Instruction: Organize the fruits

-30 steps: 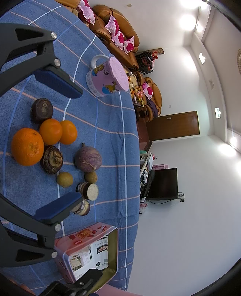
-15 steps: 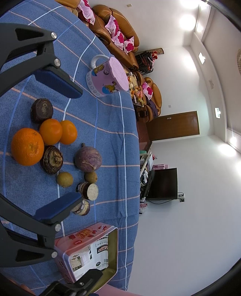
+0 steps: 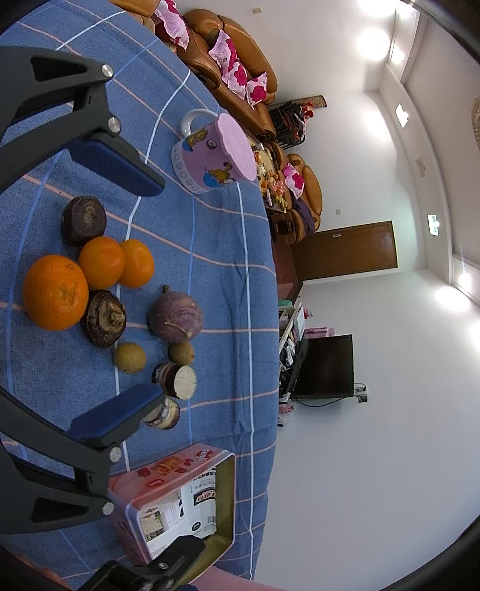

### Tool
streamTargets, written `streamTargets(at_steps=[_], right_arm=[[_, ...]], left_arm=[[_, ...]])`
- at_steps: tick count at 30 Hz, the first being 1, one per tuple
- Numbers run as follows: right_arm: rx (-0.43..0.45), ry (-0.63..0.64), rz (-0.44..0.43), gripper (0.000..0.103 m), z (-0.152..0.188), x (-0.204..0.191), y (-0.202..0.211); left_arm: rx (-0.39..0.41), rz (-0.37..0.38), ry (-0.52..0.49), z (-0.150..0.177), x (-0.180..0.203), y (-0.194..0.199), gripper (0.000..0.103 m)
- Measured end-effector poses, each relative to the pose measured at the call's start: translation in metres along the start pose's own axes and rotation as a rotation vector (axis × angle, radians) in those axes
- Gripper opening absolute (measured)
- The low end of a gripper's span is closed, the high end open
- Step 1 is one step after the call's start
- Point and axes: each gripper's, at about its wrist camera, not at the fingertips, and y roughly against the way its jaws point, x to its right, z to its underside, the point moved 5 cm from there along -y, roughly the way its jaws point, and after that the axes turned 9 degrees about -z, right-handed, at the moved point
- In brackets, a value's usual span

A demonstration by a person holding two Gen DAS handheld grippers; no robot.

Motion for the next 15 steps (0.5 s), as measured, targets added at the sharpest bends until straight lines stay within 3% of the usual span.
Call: streamTargets(at_steps=[15], right_arm=[[-0.008, 0.003, -0.021, 0.102, 0.0027, -0.0043, -0.0007]], left_arm=[[-0.004, 0.010, -0.023, 0.0001, -0.0001, -0.0005, 0.103]])
